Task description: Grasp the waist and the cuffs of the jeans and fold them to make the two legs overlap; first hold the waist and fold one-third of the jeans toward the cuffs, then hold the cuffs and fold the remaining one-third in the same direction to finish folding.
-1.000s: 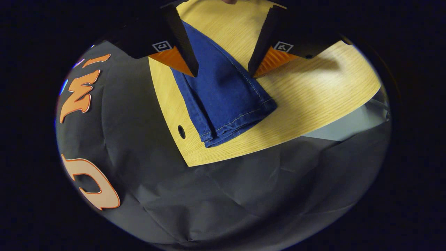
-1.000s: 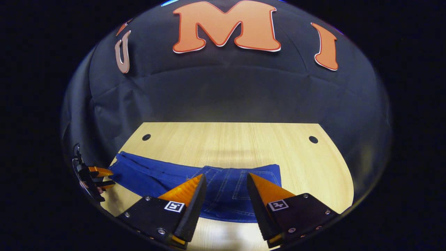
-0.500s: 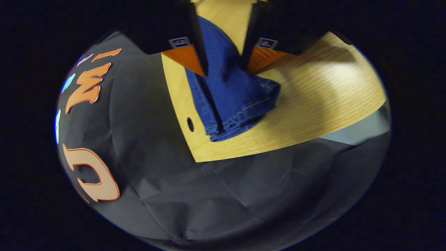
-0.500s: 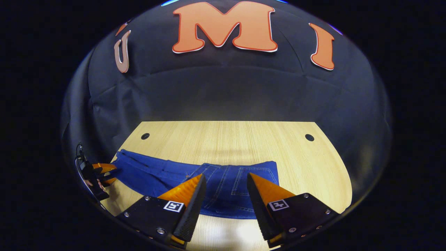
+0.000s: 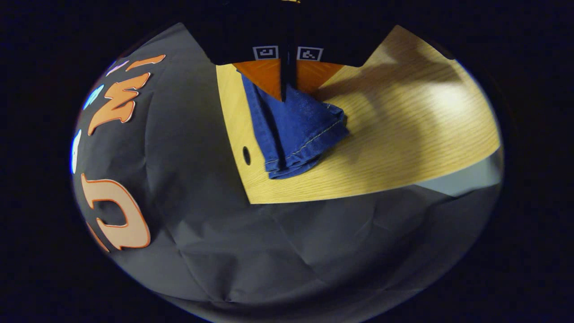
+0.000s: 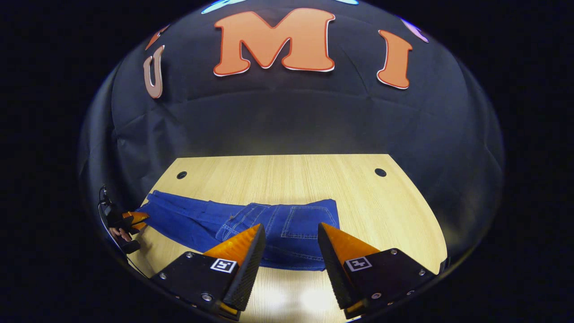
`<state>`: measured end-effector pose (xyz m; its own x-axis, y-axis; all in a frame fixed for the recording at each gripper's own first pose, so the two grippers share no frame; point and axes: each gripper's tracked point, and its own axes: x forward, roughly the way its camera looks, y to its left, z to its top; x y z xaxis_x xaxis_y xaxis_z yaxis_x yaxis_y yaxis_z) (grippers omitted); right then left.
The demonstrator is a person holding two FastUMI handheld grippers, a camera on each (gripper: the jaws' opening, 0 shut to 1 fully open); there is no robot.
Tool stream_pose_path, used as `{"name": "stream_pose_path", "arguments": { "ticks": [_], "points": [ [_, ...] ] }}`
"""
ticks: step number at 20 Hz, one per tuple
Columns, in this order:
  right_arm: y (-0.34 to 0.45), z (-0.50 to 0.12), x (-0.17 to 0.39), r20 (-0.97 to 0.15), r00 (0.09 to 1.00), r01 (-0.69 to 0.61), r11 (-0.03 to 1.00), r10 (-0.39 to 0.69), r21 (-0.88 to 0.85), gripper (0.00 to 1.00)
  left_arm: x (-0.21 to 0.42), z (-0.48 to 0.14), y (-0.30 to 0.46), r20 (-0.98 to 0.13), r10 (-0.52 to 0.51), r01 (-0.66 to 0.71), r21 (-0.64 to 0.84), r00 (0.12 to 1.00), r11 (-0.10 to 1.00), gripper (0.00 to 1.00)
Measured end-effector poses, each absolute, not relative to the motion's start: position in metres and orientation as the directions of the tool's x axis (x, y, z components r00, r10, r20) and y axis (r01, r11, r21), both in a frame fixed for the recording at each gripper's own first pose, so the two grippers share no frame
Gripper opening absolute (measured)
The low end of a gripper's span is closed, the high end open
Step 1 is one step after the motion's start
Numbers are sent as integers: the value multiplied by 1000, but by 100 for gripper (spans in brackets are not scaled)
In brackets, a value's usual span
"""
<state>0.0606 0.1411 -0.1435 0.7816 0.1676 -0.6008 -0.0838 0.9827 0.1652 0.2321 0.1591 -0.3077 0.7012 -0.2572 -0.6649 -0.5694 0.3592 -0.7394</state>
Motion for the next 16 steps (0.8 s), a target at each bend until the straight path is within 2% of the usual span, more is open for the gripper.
{"name": "stream_pose_path", "arguments": {
  "ticks": [7,8,9,11,12,13,16],
  "points": [
    [126,-130,64,-550,808,-129,974,212,187,74,235,-228,143,-601,-216,-463,-758,769,460,1],
    [124,-128,64,-544,811,-135,973,218,189,68,235,-215,139,-587,-220,-441,-762,779,474,1],
    [120,-127,65,-535,815,-140,972,223,191,75,236,-207,134,-582,-220,-429,-761,783,488,1],
    [113,-124,65,-521,823,-141,971,225,196,76,242,-180,119,-549,-232,-377,-769,803,517,1],
    [110,-122,66,-515,825,-146,968,233,203,70,245,-166,109,-533,-244,-349,-774,810,529,1],
    [106,-121,67,-509,828,-146,967,234,207,77,246,-153,100,-521,-254,-325,-774,815,543,0],
    [100,-115,67,-482,834,-171,956,269,238,79,248,-124,69,-497,-283,-265,-769,821,582,0]
  ]
}}
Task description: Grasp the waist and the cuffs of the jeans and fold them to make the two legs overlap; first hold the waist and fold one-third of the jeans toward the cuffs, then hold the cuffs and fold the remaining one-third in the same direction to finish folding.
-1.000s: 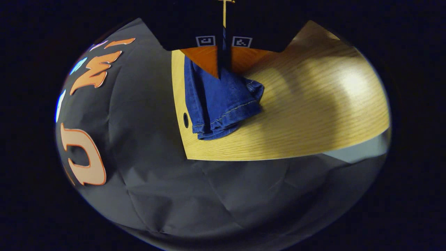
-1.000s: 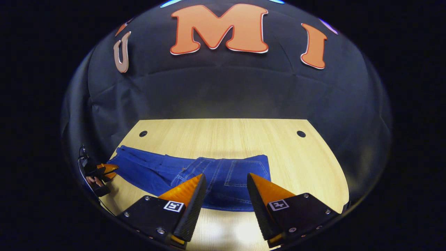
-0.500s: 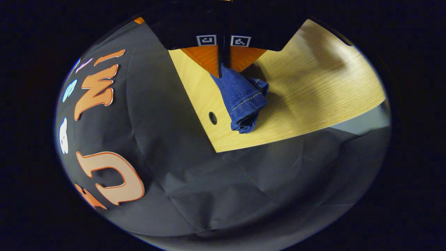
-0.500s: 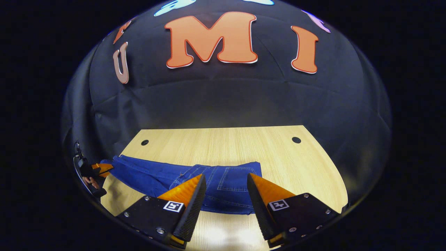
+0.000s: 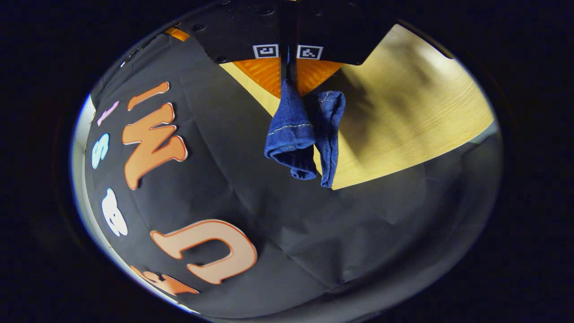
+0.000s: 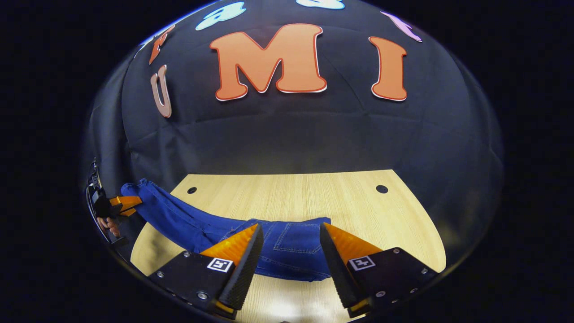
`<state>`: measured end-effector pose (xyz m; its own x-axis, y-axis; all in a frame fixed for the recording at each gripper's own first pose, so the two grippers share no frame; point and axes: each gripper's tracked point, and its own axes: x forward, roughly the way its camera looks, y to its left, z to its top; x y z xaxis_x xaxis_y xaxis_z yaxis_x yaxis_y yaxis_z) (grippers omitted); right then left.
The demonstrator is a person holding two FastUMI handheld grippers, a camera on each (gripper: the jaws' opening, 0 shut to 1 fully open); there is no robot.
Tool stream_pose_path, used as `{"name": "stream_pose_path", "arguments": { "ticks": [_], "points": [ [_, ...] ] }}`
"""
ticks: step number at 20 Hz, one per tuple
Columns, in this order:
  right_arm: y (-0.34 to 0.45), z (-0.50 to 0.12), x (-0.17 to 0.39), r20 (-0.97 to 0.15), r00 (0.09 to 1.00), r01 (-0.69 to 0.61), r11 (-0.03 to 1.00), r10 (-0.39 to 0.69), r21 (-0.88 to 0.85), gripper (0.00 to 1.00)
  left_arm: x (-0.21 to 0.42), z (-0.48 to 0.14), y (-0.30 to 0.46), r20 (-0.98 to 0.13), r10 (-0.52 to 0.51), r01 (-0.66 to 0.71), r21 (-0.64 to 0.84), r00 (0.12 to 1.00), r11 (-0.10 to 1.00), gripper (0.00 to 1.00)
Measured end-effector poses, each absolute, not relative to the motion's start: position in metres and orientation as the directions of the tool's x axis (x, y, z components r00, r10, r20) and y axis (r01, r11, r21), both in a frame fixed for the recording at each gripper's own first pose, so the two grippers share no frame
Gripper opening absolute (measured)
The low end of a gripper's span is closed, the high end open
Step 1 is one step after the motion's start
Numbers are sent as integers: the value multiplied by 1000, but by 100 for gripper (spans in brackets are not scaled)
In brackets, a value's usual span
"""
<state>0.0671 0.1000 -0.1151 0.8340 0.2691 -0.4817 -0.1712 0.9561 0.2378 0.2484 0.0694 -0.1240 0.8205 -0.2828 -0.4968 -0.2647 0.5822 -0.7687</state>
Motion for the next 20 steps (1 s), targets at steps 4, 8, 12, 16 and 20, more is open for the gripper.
{"name": "stream_pose_path", "arguments": {
  "ticks": [4,8,12,16,20],
  "points": [
    [84,-114,68,-459,845,-178,953,275,244,80,253,-98,29,-478,-321,-202,-760,817,617,1],
    [66,-114,65,-440,853,-176,947,282,268,82,251,-72,-17,-466,-357,-129,-735,810,666,0],
    [43,-116,62,-427,859,-171,944,282,281,82,247,-60,-75,-464,-415,-63,-723,782,688,1],
    [20,-121,59,-421,862,-163,941,282,298,83,246,-60,-130,-474,-467,-5,-707,746,708,1],
    [0,-127,55,-423,863,-152,940,277,305,83,241,-65,-190,-504,-507,56,-668,699,742,1]
  ]
}}
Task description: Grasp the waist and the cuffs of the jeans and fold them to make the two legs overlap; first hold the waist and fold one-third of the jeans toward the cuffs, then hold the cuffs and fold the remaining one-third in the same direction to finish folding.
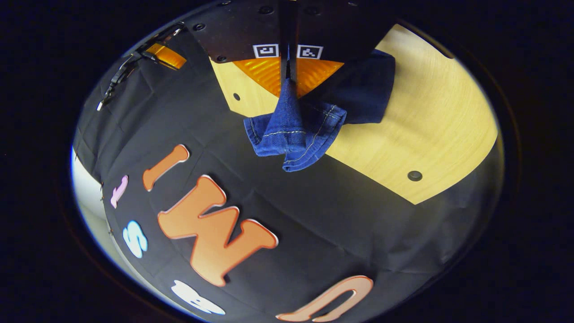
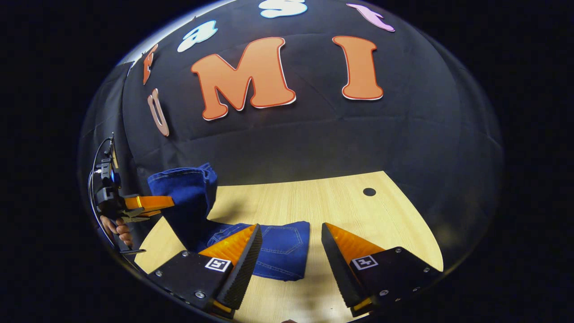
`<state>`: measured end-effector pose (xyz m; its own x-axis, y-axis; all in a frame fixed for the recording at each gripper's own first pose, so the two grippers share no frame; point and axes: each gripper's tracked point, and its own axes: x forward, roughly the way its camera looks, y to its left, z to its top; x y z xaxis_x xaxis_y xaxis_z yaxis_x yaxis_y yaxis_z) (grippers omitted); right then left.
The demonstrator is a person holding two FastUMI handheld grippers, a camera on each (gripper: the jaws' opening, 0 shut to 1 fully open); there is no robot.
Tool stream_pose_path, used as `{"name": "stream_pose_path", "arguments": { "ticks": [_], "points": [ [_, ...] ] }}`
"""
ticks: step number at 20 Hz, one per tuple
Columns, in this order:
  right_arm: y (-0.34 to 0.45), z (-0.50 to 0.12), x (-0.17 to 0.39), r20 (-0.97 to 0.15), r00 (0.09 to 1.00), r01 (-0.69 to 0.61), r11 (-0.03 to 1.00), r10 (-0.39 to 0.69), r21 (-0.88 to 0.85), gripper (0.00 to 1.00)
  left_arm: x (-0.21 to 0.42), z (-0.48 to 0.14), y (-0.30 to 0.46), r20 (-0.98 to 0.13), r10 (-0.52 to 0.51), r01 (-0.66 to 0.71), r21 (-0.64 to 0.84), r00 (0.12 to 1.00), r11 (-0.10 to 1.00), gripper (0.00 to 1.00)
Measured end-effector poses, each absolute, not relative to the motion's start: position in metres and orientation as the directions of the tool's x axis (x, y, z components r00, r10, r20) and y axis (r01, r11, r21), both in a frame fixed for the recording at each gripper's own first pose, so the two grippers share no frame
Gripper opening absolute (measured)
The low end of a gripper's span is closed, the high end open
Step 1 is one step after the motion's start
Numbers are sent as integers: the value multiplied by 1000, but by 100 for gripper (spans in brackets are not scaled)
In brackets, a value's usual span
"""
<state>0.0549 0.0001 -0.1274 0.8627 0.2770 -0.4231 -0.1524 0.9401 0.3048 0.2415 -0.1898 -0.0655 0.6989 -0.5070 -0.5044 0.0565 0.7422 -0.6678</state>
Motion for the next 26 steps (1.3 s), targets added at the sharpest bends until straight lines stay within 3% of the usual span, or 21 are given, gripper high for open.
{"name": "stream_pose_path", "arguments": {
  "ticks": [6,7,9,12,14,15,17,20,26],
  "points": [
    [-22,-132,61,-416,863,-157,935,286,317,83,229,-84,-250,-624,-474,134,-511,621,849,1],
    [-26,-132,60,-414,864,-157,935,286,318,84,224,-85,-263,-630,-483,161,-499,608,852,5],
    [-28,-132,64,-407,866,-160,932,291,325,84,214,-73,-285,-593,-547,230,-526,591,819,2],
    [-30,-126,69,-389,874,-169,933,292,319,84,208,-53,-289,-566,-542,298,-469,622,831,53],
    [-28,-118,73,-367,885,-176,934,288,310,85,214,-39,-281,-537,-518,321,-421,666,848,72],
    [-26,-115,74,-357,890,-177,937,283,303,86,214,-28,-273,-518,-502,324,-398,693,858,75],
    [-21,-103,79,-321,908,-182,942,271,280,90,218,-6,-258,-476,-462,320,-351,748,880,95],
    [-13,-82,83,-260,933,-189,953,250,237,96,221,29,-228,-408,-392,289,-294,825,911,96],
    [13,-28,80,-90,966,-222,959,241,178,96,211,99,-167,-182,-216,196,-124,959,973,97]
  ]
}}
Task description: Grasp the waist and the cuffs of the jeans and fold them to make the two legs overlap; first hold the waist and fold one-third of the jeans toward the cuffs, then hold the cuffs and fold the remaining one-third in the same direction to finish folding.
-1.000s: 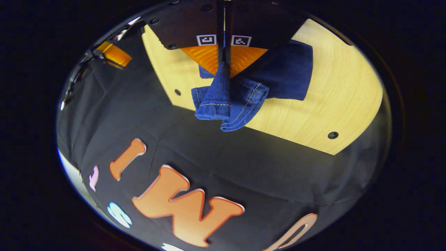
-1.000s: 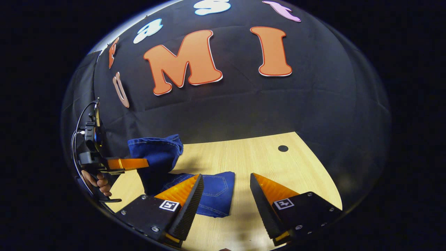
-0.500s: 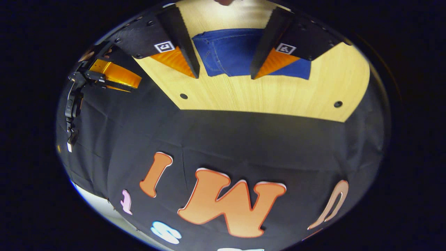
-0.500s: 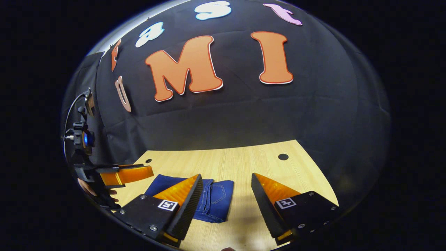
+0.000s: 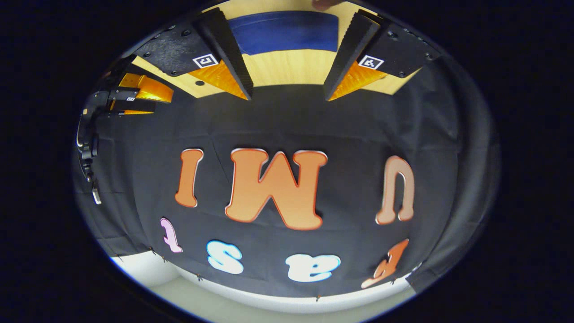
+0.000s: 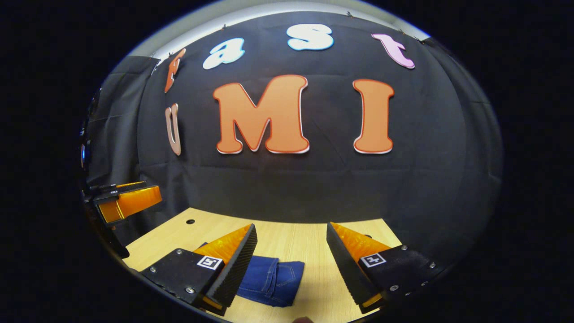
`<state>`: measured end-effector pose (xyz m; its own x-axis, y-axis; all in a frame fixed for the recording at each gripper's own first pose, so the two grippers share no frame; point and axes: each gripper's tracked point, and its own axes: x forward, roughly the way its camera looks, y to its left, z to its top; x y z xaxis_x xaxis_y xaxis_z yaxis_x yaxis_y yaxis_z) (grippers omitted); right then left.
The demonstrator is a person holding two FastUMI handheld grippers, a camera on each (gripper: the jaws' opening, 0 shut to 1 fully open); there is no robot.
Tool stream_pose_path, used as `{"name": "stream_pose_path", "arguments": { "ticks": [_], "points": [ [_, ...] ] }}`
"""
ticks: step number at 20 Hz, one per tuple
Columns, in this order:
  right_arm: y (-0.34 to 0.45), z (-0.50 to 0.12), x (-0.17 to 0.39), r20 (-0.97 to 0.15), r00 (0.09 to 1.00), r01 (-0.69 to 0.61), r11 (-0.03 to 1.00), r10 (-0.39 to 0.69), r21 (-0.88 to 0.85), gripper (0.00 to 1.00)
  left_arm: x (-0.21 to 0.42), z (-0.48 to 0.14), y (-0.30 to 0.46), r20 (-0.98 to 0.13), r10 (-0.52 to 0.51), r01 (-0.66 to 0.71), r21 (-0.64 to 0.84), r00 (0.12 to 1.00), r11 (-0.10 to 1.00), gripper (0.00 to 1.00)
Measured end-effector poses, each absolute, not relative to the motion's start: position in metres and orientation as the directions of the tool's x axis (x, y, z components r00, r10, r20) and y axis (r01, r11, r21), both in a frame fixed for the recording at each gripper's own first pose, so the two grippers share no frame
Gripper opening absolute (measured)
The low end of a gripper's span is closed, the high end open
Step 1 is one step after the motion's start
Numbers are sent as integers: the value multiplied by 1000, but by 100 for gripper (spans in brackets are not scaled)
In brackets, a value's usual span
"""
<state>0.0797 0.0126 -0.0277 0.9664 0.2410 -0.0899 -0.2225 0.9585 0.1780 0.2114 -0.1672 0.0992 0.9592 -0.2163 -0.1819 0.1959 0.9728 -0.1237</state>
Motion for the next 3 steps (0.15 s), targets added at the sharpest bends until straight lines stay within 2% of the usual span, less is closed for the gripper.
{"name": "stream_pose_path", "arguments": {
  "ticks": [3],
  "points": [
    [22,-7,74,13,974,-224,961,224,164,95,203,110,-153,-143,-170,163,-62,975,985,97]
  ]
}}
